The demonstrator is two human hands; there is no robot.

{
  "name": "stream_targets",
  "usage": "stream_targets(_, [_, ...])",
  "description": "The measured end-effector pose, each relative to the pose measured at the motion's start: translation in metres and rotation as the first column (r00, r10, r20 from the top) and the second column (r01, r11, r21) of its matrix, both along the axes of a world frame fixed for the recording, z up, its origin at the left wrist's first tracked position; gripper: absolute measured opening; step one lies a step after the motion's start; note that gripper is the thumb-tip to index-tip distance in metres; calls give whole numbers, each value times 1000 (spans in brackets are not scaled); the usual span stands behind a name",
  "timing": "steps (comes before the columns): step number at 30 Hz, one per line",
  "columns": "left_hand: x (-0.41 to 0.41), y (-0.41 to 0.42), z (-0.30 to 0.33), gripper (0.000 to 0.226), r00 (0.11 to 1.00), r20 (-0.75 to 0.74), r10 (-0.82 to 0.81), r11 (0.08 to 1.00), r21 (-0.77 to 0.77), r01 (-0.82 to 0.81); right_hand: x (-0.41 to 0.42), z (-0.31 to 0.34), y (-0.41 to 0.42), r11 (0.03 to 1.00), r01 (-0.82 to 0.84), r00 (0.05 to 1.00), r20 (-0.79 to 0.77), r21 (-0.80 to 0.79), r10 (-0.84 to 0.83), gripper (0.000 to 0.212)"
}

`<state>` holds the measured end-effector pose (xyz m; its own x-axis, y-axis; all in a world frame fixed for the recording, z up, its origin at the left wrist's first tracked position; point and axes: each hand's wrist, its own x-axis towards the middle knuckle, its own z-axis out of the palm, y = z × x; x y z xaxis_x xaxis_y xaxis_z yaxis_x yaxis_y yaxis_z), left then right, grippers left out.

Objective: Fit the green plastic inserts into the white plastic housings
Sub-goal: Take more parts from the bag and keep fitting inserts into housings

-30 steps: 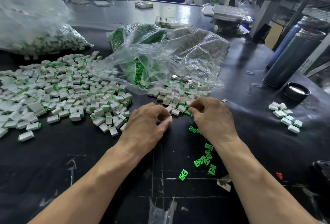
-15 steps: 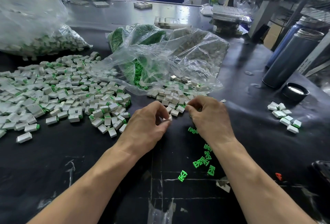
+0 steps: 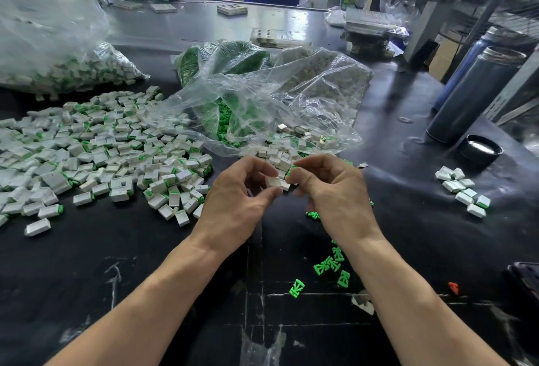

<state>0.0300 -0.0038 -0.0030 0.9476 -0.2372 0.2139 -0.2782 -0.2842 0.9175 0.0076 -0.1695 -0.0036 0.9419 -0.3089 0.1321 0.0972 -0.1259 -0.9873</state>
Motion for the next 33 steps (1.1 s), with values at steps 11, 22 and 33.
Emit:
stream_targets(11, [4, -1, -6, 25, 986, -140, -93, 957, -284, 50, -3, -2, 6, 993, -107, 994, 9, 39, 107, 9])
stream_targets(22, [4, -4, -10, 20, 990, -134, -48, 956, -293, 6, -4, 0, 5, 994, -85, 996, 22, 70, 84, 8])
stream_targets(33, [4, -4, -11, 19, 986, -152, -73, 970, -239, 35, -7, 1, 6, 988, -144, 987, 77, 52, 140, 13])
